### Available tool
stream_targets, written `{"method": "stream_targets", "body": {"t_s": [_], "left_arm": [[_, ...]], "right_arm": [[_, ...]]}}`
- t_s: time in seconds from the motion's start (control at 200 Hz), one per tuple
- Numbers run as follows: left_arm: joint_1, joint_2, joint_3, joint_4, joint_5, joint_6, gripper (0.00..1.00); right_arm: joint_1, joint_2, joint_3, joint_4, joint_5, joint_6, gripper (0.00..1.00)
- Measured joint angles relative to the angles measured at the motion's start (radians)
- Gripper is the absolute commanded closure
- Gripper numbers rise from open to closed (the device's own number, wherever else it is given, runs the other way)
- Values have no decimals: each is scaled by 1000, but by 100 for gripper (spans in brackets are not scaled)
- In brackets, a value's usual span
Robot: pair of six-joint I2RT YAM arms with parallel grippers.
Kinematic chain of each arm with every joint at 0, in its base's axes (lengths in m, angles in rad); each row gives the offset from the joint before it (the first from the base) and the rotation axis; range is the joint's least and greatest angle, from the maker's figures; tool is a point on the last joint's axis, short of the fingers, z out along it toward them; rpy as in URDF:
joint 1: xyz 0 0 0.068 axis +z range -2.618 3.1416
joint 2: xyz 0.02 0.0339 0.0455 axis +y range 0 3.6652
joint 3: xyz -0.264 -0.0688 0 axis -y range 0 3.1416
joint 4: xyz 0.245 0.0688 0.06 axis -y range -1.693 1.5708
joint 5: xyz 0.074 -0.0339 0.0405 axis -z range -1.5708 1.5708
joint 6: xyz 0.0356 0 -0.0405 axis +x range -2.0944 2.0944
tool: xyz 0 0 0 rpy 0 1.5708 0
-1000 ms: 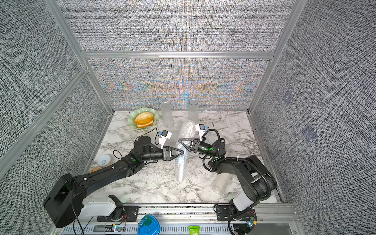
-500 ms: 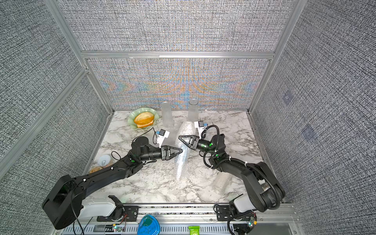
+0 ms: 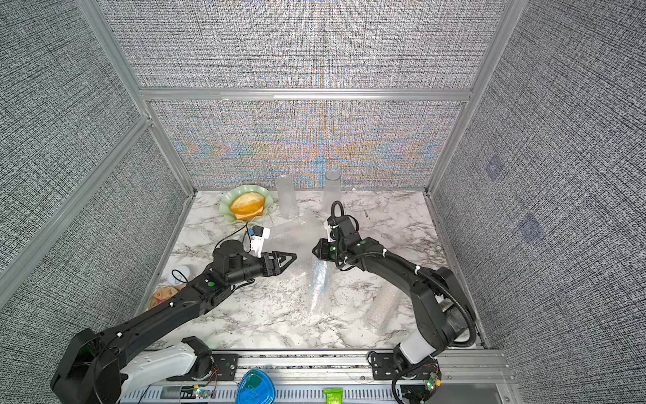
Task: Unwrap the vase from the bubble wrap
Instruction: Adjust the bubble wrap on the bubble wrap.
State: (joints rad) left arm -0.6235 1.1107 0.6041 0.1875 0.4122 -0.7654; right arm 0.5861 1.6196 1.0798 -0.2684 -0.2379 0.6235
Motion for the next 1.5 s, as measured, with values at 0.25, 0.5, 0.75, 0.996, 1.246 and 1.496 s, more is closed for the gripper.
{"method": "stream_targets", "body": {"t_s": [0.25, 0.5, 0.75, 0.996, 1.246, 1.496], "left_arm": [[3, 11, -10, -167, -104, 35, 23], [3, -7, -46, -247, -156, 40, 23], [4, -12, -101, -255, -150, 42, 23], [4, 92, -148, -162, -21, -3, 27], [2, 89, -234, 2, 70, -105, 28], [-31, 90, -344, 193, 85, -283, 30]], "right_arm": [[77, 234, 222, -251, 148, 7, 67], [121, 415, 411, -405, 274, 31, 45], [133, 409, 482, -465, 299, 48, 33], [122, 251, 411, -393, 288, 32, 29], [121, 60, 198, -238, 257, 19, 29], [121, -133, -82, -6, 237, 56, 30]]}}
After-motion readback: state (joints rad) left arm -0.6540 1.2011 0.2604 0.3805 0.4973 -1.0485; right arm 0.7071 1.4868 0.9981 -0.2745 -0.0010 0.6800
